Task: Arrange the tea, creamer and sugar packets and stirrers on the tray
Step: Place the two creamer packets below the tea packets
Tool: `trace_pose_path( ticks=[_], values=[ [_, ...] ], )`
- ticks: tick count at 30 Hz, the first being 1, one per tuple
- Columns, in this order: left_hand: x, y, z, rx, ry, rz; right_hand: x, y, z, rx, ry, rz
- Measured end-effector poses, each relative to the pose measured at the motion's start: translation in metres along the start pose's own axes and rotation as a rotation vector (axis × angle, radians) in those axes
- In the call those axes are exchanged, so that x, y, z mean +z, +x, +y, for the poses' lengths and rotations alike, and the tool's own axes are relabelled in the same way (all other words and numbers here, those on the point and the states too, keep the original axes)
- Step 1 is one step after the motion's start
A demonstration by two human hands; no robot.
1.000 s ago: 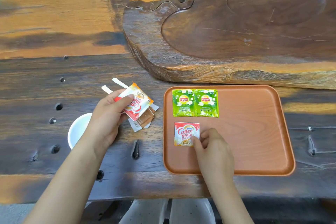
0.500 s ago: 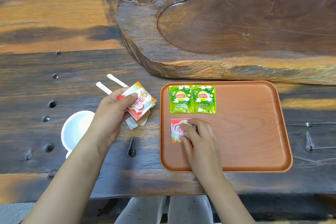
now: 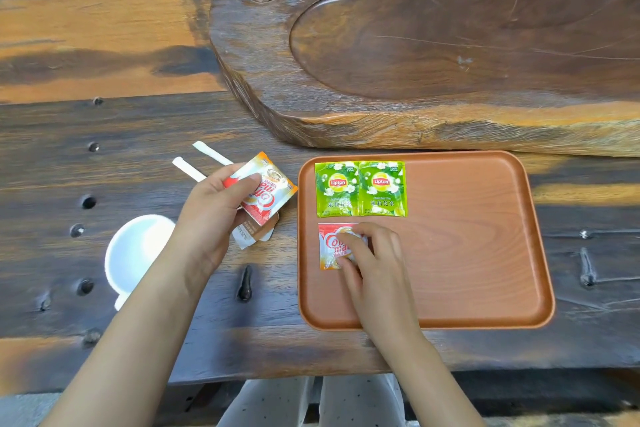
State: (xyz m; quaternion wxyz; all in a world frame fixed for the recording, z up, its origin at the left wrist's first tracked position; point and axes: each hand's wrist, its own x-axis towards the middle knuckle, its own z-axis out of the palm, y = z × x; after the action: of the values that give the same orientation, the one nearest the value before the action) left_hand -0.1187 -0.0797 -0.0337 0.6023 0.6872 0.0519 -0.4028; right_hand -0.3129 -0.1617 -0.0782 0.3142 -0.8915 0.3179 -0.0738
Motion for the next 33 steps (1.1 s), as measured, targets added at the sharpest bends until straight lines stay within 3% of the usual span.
trace_pose_path(
  ticks=[4,9,13,19,25,30,33],
  values=[
    [0.003,-0.001,0.003,-0.016,0.007,0.008,-0.005,0.001,0.001,0.033,0.166,-0.002],
    [0.018,-0.009,0.001,-0.022,0.055,-0.07,-0.022,0.007,-0.004,0.182,0.525,0.168],
    [0.038,-0.019,-0.007,0.0,0.116,-0.2,-0.031,0.025,-0.015,0.297,0.774,0.111],
    [0.059,-0.028,-0.009,0.063,0.174,-0.364,-0.046,0.042,-0.015,0.24,0.792,0.021],
    [0.071,-0.029,-0.01,0.098,0.156,-0.374,-0.057,0.037,-0.004,0.406,0.994,0.112],
    [0.086,-0.031,-0.011,0.227,0.226,-0.265,-0.072,0.03,0.01,0.386,0.931,0.17],
    [0.083,-0.033,-0.019,0.476,0.534,-0.048,-0.075,0.015,0.03,0.466,0.907,0.265]
  ],
)
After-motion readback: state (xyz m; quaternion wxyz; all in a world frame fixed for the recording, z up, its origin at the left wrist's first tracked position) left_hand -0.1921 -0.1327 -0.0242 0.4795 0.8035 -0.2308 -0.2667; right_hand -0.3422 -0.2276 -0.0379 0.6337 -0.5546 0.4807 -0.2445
